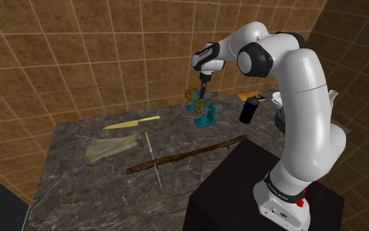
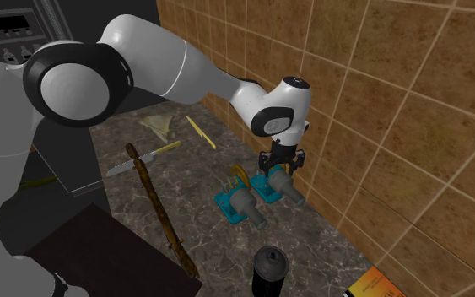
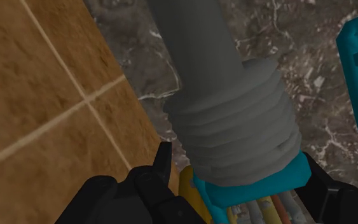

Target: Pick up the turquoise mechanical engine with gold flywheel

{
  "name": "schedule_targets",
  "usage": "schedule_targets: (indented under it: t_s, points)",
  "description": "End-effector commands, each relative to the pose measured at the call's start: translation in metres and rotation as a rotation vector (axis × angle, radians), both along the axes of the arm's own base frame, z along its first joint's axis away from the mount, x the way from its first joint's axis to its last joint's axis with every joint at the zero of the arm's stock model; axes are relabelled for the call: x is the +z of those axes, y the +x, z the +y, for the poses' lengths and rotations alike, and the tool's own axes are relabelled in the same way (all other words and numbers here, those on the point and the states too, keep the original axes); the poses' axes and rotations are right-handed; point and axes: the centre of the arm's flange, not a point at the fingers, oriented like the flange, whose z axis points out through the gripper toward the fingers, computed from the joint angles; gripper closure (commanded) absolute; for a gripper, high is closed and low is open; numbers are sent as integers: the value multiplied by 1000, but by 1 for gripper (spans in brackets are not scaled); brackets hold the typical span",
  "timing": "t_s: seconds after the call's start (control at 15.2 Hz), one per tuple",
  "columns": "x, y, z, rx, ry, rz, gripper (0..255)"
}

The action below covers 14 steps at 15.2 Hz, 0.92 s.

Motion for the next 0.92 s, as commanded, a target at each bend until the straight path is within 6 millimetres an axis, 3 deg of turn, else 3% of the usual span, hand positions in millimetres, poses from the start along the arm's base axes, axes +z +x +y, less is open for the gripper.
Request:
schedule_targets:
  t_s: [0.0, 0.2, 0.86]
  points:
    - [-1, -1, 0, -1, 1, 2, 255]
    - [-2, 1, 0, -1, 1, 2, 255]
    - [51, 1, 0, -1, 1, 2, 255]
